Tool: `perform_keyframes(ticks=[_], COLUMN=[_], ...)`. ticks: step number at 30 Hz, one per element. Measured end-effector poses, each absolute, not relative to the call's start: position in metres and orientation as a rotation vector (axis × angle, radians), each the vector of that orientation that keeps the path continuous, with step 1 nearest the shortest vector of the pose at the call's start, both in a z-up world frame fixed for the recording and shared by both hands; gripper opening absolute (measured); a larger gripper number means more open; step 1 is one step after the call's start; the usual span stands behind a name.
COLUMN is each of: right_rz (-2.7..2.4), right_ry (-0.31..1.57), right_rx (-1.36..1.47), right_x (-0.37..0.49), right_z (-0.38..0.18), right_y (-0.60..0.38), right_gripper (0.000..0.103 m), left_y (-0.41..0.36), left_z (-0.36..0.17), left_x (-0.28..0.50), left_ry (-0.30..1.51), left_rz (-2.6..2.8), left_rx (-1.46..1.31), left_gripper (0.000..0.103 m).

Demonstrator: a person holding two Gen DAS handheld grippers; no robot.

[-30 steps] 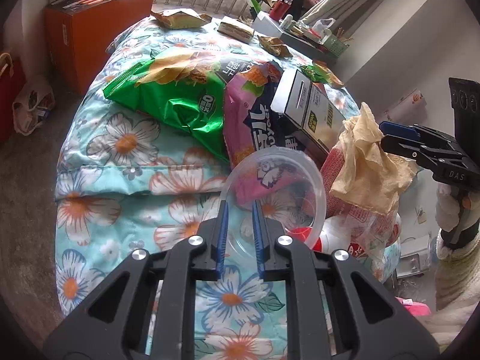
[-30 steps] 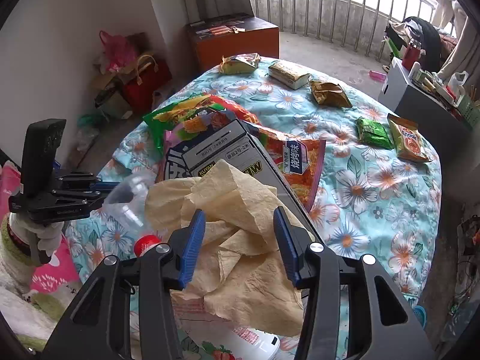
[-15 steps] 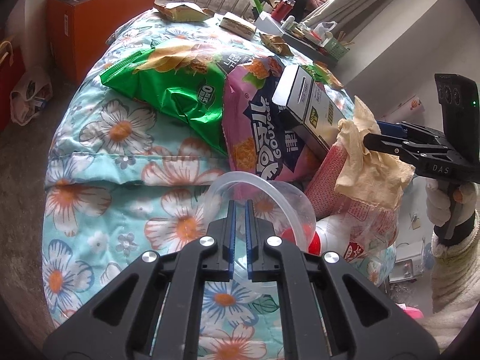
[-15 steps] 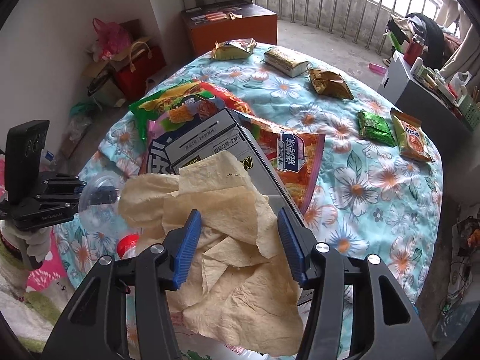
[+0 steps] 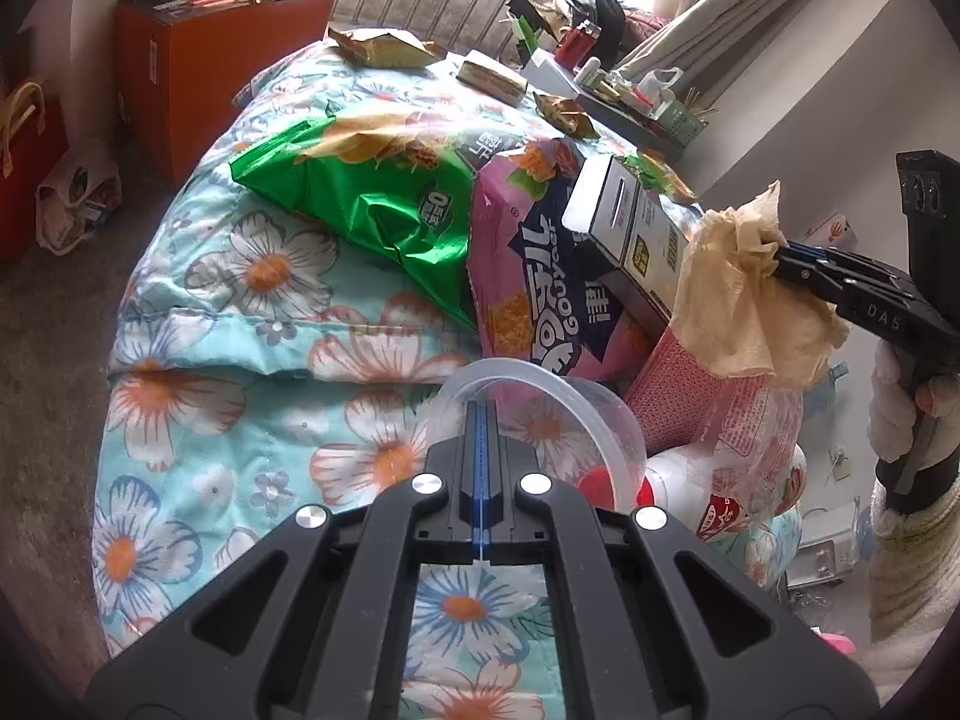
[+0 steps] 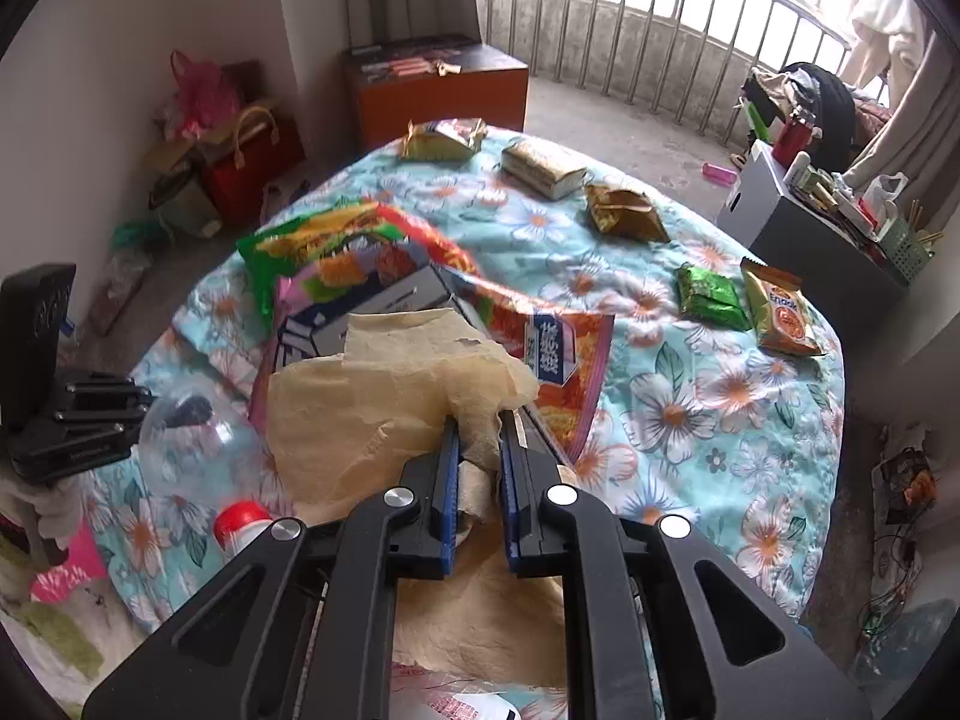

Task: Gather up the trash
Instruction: 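Grasp the clear plastic cup with the left tool while the right tool lifts the tissue, then carry the cup and tissue over the blue wastebasket and open both tools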

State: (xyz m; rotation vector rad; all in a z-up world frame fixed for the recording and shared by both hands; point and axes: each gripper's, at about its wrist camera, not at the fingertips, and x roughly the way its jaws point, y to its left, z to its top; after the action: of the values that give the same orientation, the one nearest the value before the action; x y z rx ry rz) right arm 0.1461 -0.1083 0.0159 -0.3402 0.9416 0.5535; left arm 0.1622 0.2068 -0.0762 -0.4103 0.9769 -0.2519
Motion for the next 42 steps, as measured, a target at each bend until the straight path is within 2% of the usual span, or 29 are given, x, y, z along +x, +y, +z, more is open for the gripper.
perform_keyframes(ticks=[11, 18, 19, 20, 22, 30, 38, 42], right_rz=[0.505, 0.462, 0.447, 0.431, 0.408, 0.323, 0.250, 0.223], right_ry=[0.746, 0.681, 0.670, 0.657, 0.644, 0.670, 0.709, 0.696], right_rx=[0.004, 0.184, 0.195, 0.210, 0.232, 0.346, 0.448, 0.505], right_x=[0.126, 0.089, 0.081, 0.072, 0.058, 0.005, -0.033, -0.046], right_z=[0.077, 0.087, 0.087, 0.087, 0.084, 0.052, 0.017, 0.010], right_y=[-0.167, -0.213, -0.219, -0.225, -0.238, -0.281, -0.312, -0.331], right_gripper=[0.008, 0.008, 0.008, 0.008, 0.008, 0.008, 0.008, 0.008], left_y=[0.205, 0.212, 0.214, 0.216, 0.214, 0.177, 0.178, 0.184], left_z=[-0.048, -0.032, -0.031, -0.031, -0.032, -0.050, -0.049, -0.028], left_x=[0.145, 0.129, 0.125, 0.123, 0.118, 0.124, 0.127, 0.118], left_ry=[0.866, 0.824, 0.817, 0.811, 0.803, 0.895, 0.884, 0.832], left_rz=[-0.197, -0.266, -0.288, -0.308, -0.359, -0.316, -0.325, -0.303], left_rx=[-0.326, -0.386, -0.414, -0.445, -0.499, -0.361, -0.380, -0.361], left_gripper=[0.000, 0.000, 0.007, 0.020, 0.033, 0.031, 0.005, 0.004])
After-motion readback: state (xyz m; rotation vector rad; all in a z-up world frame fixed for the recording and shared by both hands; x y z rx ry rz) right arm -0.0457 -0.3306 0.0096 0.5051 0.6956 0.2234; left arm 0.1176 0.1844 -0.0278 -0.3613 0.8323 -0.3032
